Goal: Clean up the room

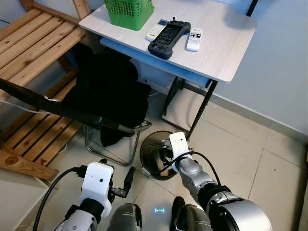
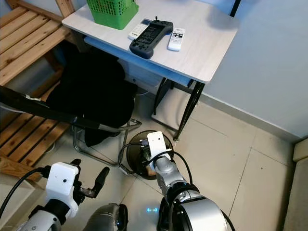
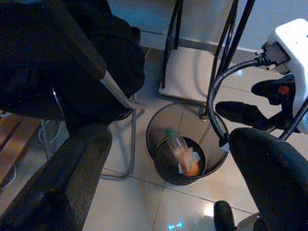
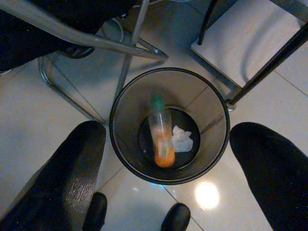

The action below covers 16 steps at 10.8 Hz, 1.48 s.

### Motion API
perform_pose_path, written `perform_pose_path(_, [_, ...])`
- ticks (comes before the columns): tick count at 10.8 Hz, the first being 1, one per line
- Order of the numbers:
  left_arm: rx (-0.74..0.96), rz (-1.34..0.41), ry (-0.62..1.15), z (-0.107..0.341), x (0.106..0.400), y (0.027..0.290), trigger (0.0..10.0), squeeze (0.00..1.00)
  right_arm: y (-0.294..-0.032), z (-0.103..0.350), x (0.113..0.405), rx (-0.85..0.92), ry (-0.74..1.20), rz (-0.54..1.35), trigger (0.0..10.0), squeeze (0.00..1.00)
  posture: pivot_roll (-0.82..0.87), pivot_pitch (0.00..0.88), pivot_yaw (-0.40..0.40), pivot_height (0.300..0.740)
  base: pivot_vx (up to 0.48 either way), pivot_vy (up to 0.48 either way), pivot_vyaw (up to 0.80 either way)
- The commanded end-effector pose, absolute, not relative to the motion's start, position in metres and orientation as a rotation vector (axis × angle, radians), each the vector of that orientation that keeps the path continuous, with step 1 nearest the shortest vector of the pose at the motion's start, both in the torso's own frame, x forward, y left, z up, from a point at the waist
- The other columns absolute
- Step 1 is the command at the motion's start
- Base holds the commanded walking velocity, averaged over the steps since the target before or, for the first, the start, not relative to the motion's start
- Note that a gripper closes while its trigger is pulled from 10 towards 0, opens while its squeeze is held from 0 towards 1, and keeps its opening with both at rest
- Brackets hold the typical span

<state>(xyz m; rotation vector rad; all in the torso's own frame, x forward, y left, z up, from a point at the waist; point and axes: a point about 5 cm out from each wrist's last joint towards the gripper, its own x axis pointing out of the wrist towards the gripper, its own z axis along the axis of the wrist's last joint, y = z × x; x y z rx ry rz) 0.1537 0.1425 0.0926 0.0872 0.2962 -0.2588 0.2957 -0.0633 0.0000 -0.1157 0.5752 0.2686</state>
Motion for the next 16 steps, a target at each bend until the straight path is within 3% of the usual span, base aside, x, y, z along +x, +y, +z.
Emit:
perform_pose_path(1, [0.095, -0.254, 0.315, 0.09, 0.152, 0.143, 10.0, 0.0, -0.063, -0.007, 0.289, -0.105, 0.612, 0.262, 10.0, 1.0, 0.33, 0.266, 0.026, 0.74, 0.0, 0.0, 0.0])
perform_pose_path(2, [0.094, -0.255, 0.313, 0.089, 0.154, 0.142, 10.0, 0.0, -0.064, -0.006, 0.29, -0.104, 0.607, 0.264, 10.0, 1.0, 0.33, 0.26, 0.024, 0.74, 0.0, 0.0, 0.0])
perform_pose_path(3, [0.09, -0.259, 0.303, 0.088, 0.16, 0.14, 10.0, 0.0, -0.066, -0.001, 0.295, -0.107, 0.577, 0.257, 10.0, 0.13, 0.31, 0.244, 0.019, 0.74, 0.0, 0.0, 0.0])
perform_pose_path(4, [0.091, -0.265, 0.289, 0.087, 0.168, 0.138, 10.0, 0.0, -0.068, 0.006, 0.302, -0.107, 0.526, 0.248, 10.0, 0.0, 0.3, 0.222, 0.008, 0.74, 0.0, 0.0, 0.0])
perform_pose_path(6, [0.077, -0.245, 0.22, 0.087, 0.2, 0.142, 10.0, 0.0, -0.092, 0.026, 0.319, -0.085, 0.37, 0.204, 10.0, 0.0, 0.2, 0.077, -0.027, 0.74, 0.0, 0.0, 0.0])
perform_pose_path(8, [0.079, -0.239, 0.189, 0.082, 0.226, 0.145, 10.0, 0.0, -0.125, 0.044, 0.329, -0.062, 0.217, 0.141, 10.0, 0.0, 0.14, 0.0, -0.042, 0.74, 0.0, 0.0, 0.0])
perform_pose_path(10, [0.067, -0.251, 0.177, 0.077, 0.236, 0.152, 10.0, 0.0, -0.148, 0.065, 0.327, 0.004, 0.035, 0.085, 10.0, 0.0, 0.06, 0.0, -0.018, 0.74, 0.0, 0.0, 0.0])
perform_pose_path(12, [0.062, -0.237, 0.16, 0.076, 0.236, 0.165, 10.0, 0.0, -0.158, 0.067, 0.306, -0.028, -0.04, 0.067, 10.0, 0.0, 0.03, 0.0, -0.002, 0.74, 0.0, 0.0, 0.0])
perform_pose_path(13, [0.074, -0.243, 0.087, 0.091, 0.235, 0.165, 10.0, 0.0, -0.173, 0.067, 0.279, -0.074, -0.083, 0.082, 10.0, 0.0, 0.04, 0.0, -0.016, 0.74, 0.0, 0.0, 0.0])
perform_pose_path(14, [0.114, -0.282, 0.051, 0.093, 0.231, 0.161, 10.0, 0.0, -0.183, 0.058, 0.261, -0.102, -0.035, 0.105, 10.0, 0.0, 0.05, 0.0, -0.028, 0.74, 0.0, 0.0, 0.0])
perform_pose_path(16, [0.003, -0.225, 0.077, 0.083, 0.245, 0.155, 10.0, 0.0, -0.173, 0.049, 0.276, -0.05, 0.046, 0.049, 10.0, 0.0, 0.05, 0.0, -0.02, 0.74, 0.0, -0.234, 0.0])
